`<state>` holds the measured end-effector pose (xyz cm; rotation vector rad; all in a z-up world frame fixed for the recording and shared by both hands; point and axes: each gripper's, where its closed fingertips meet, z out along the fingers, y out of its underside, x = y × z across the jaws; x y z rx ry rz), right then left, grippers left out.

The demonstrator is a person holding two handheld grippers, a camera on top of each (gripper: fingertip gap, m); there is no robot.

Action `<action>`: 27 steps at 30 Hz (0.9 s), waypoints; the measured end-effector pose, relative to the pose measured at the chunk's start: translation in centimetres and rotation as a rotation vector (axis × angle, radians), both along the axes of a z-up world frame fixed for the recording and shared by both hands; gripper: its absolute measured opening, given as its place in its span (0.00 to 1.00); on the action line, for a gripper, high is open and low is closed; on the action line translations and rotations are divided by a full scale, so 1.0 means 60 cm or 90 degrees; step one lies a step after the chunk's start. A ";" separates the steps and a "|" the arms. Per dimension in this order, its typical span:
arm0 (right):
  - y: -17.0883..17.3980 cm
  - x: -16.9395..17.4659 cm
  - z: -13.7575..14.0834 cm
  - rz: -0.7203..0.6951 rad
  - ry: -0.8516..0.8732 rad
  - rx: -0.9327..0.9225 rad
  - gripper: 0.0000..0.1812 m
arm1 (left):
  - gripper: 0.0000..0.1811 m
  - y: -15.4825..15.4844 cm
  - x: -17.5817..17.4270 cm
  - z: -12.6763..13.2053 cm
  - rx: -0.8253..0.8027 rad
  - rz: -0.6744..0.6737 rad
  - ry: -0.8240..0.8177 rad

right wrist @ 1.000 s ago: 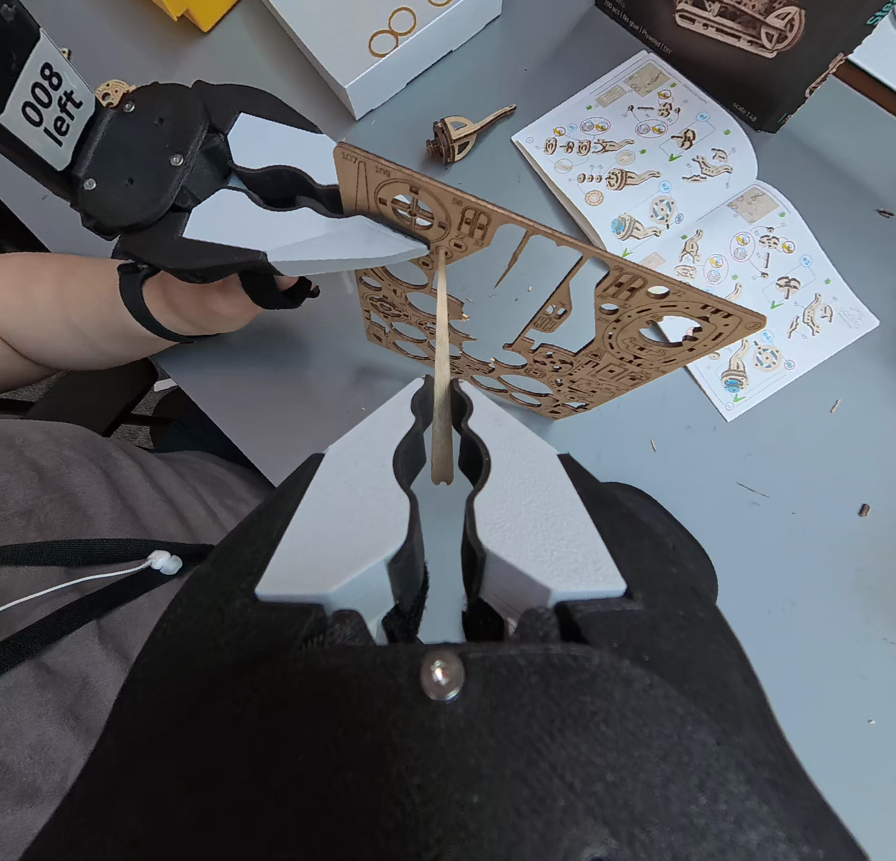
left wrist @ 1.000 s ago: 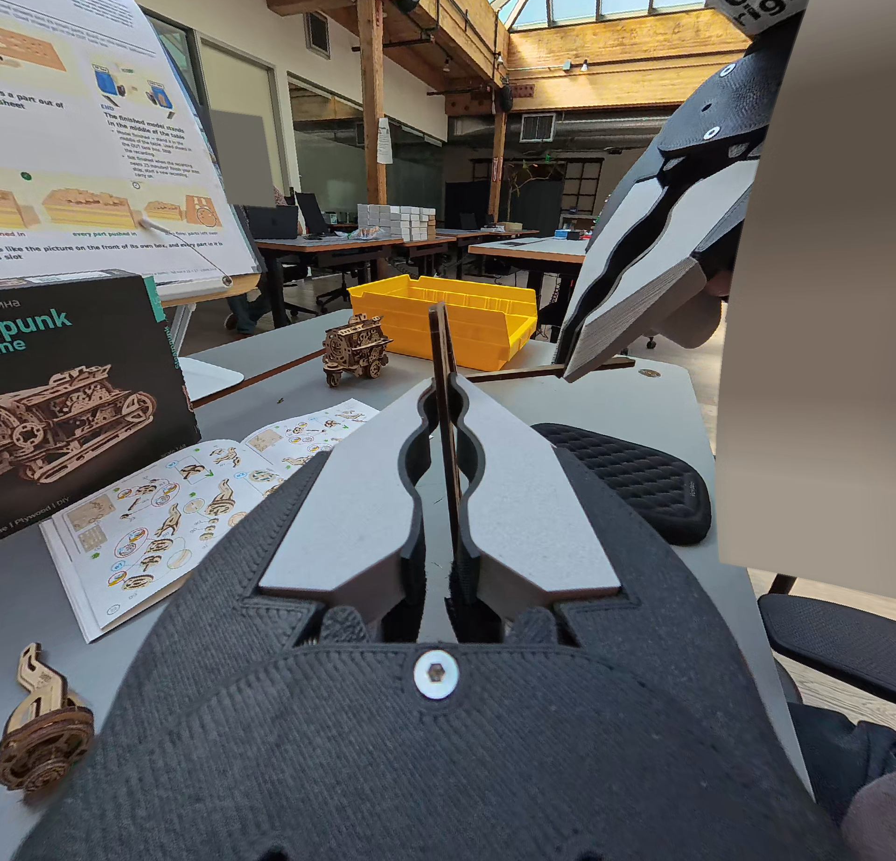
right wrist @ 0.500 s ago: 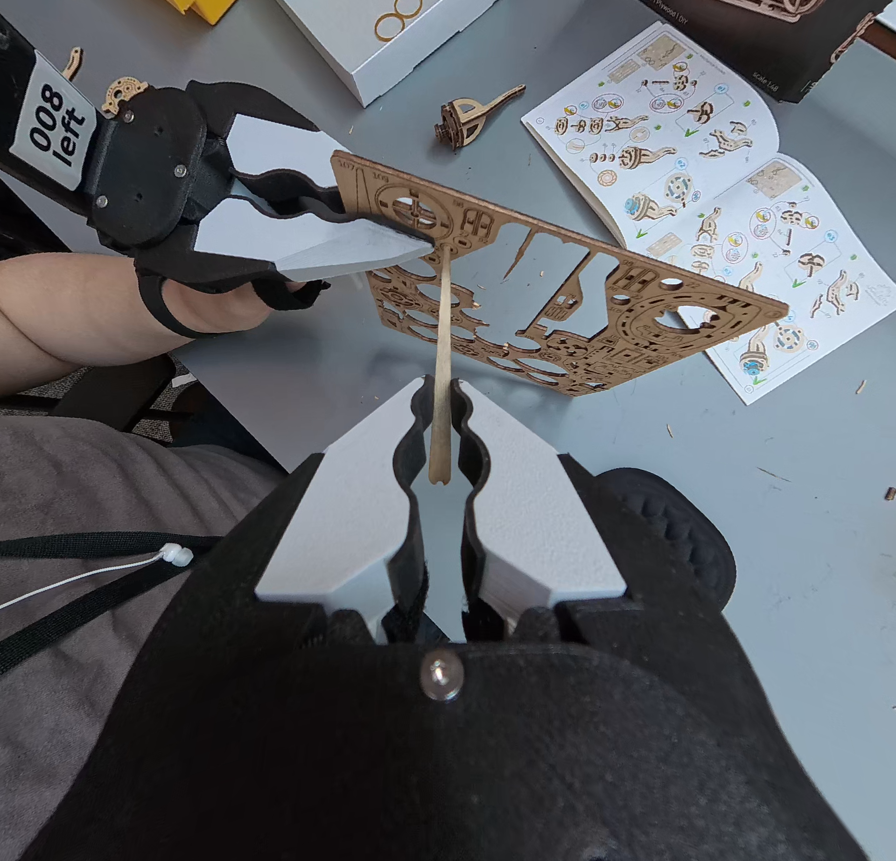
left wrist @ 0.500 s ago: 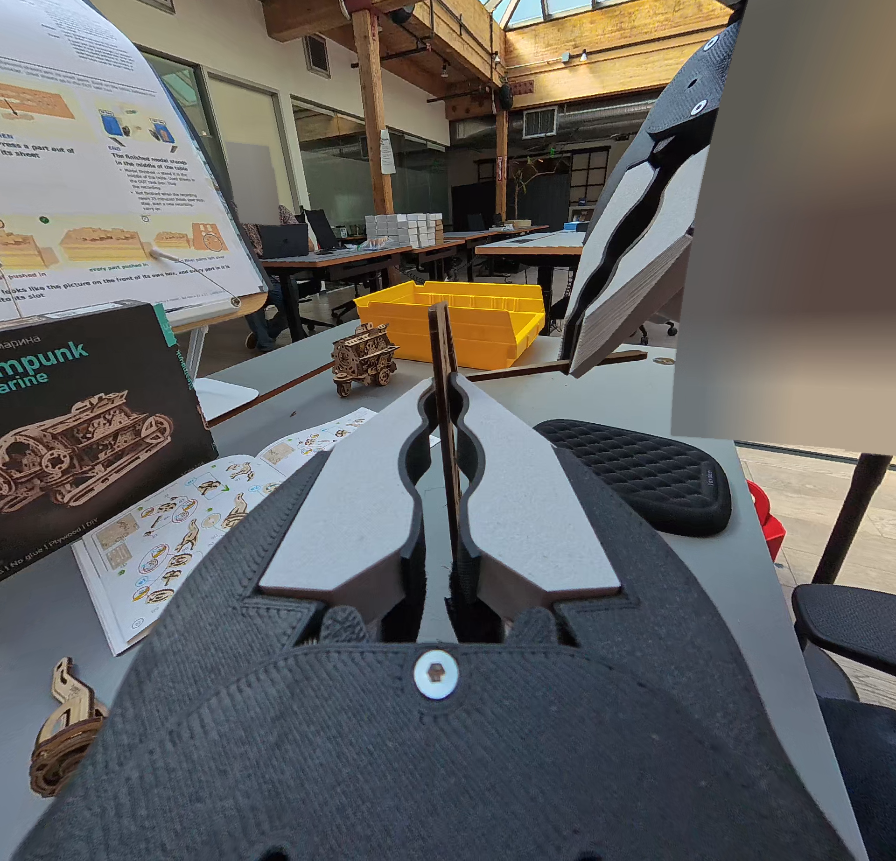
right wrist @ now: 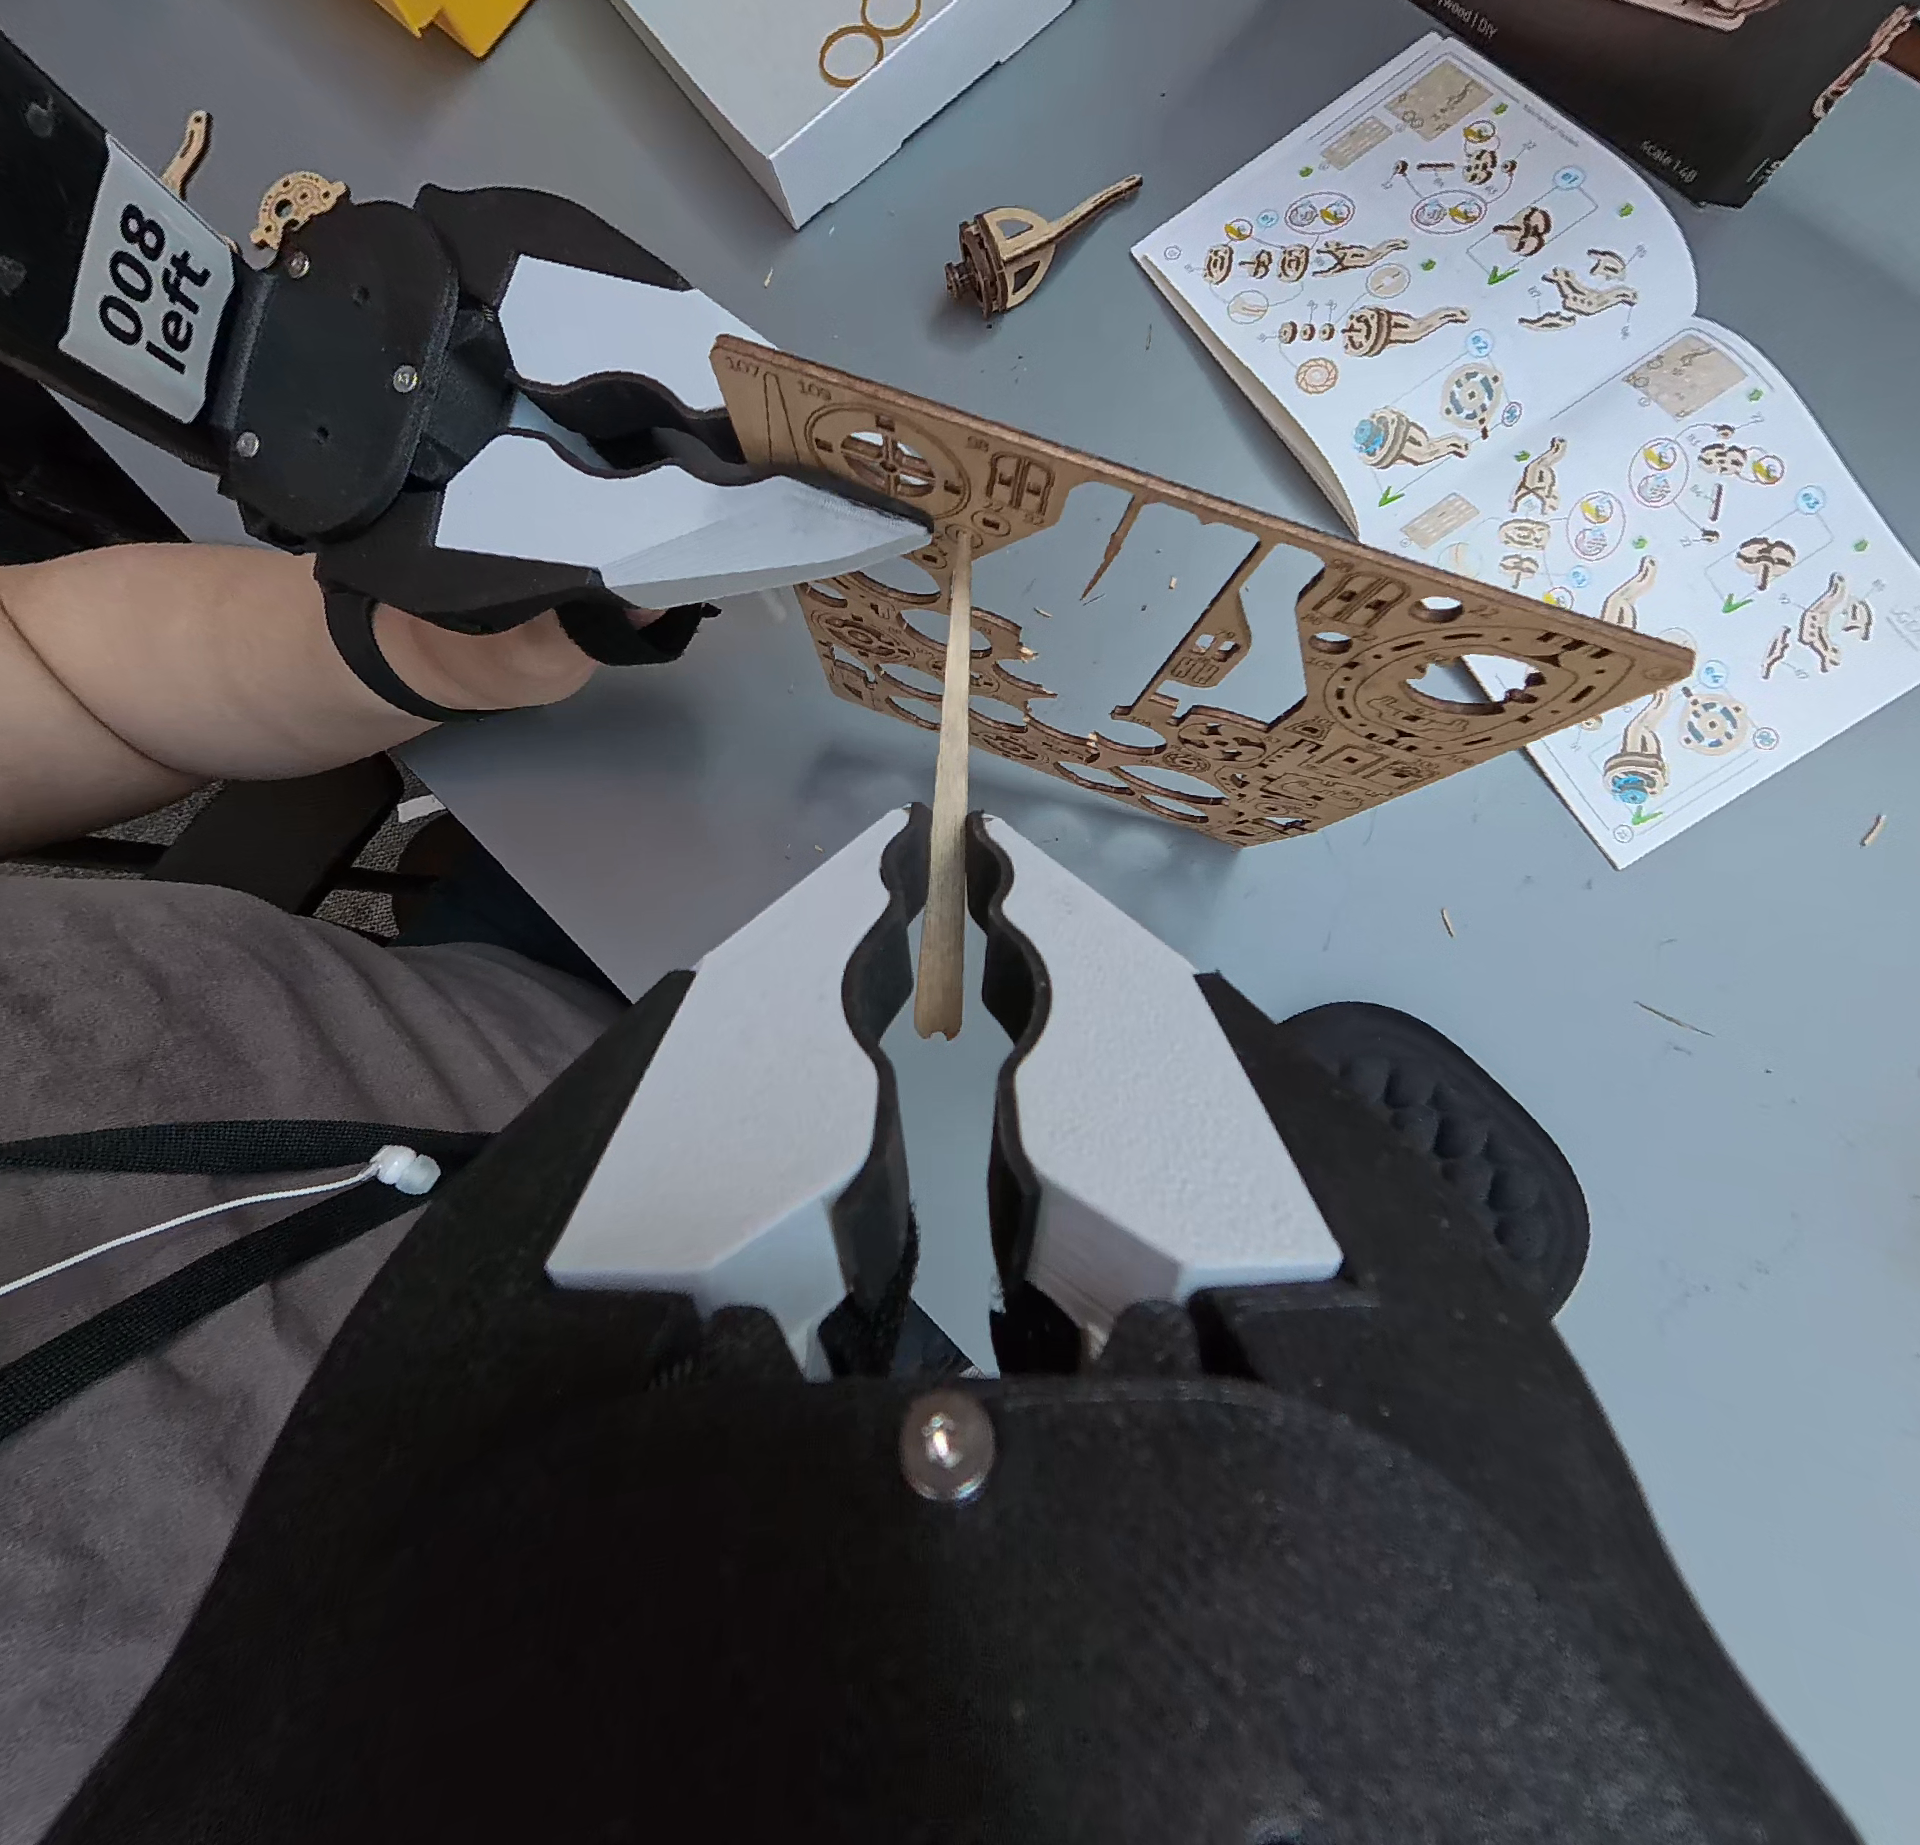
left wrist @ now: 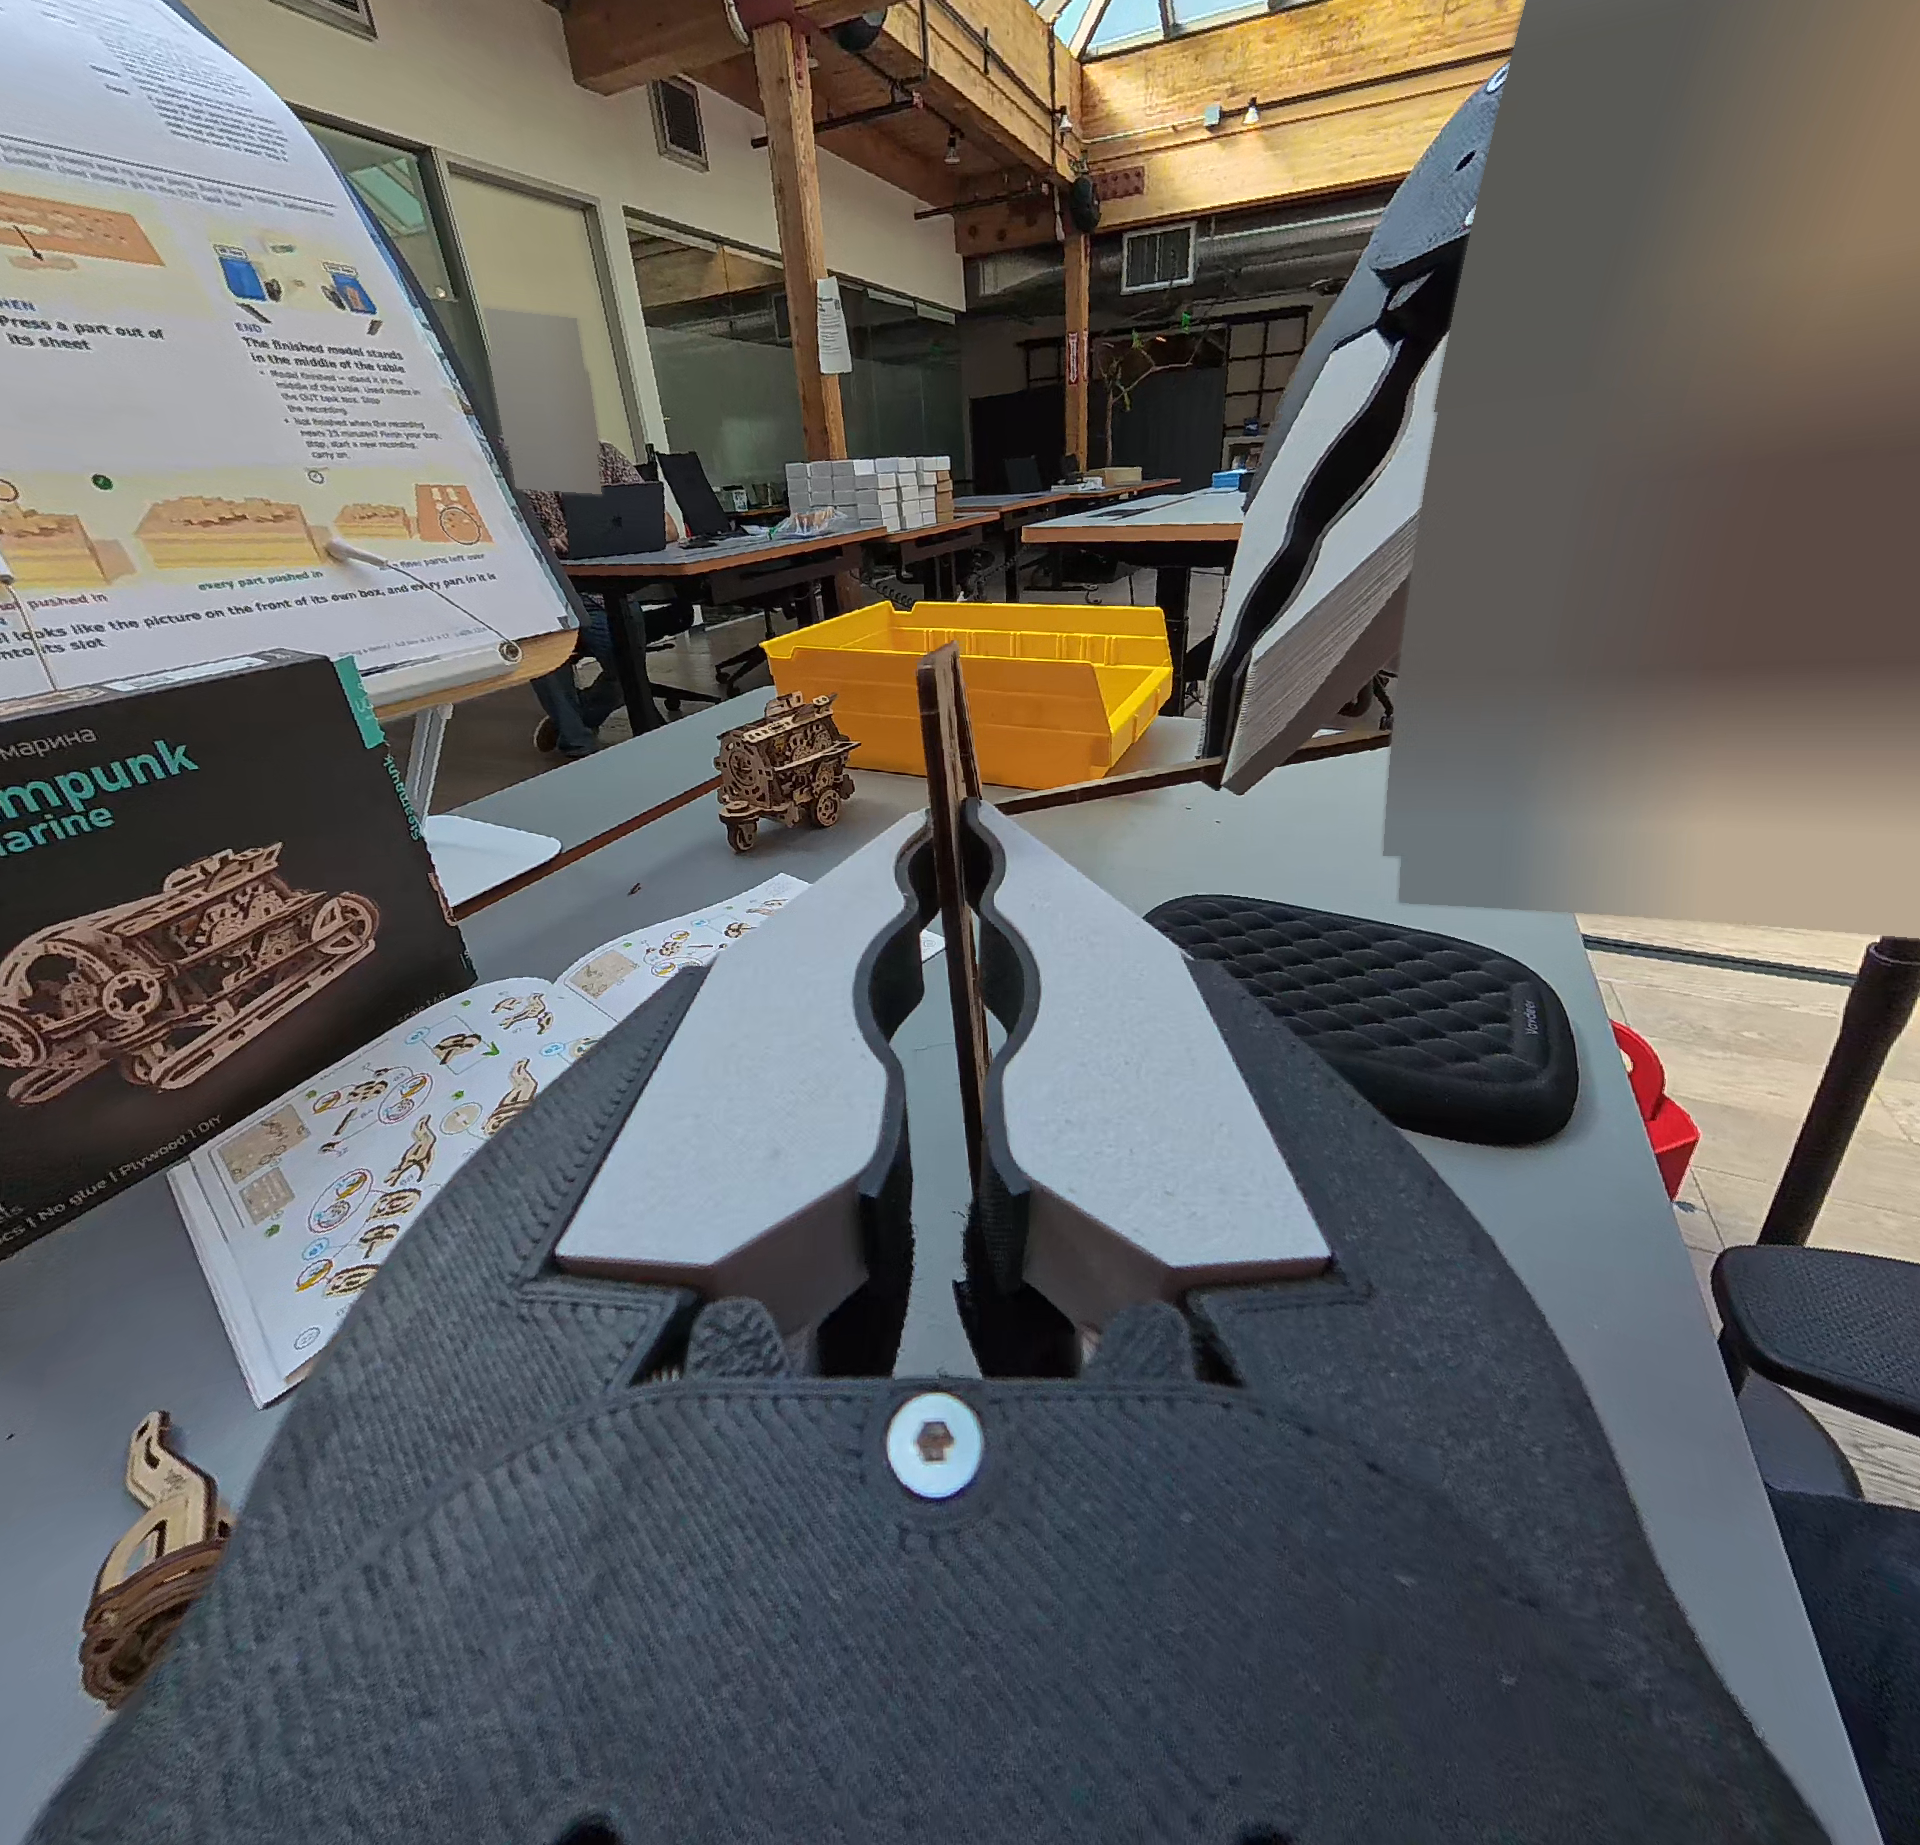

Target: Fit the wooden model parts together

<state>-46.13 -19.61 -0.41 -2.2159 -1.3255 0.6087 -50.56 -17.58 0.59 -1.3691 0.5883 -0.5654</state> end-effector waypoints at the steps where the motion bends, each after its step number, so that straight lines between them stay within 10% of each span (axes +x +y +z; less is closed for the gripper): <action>1: -0.002 -0.001 0.000 0.003 -0.001 -0.001 0.03 | 0.01 0.000 0.000 0.000 0.001 0.000 0.001; 9: 0.085 0.114 -0.001 -0.079 0.014 0.077 0.03 | 0.01 0.013 -0.017 -0.004 -0.039 0.003 -0.033; 15: 0.266 0.303 -0.199 -0.194 -0.015 -0.008 0.03 | 0.01 0.030 -0.036 -0.011 -0.093 -0.007 -0.082; 27: 0.369 0.307 -0.226 -0.181 0.065 0.187 0.06 | 0.00 0.038 -0.049 -0.010 -0.138 -0.069 -0.157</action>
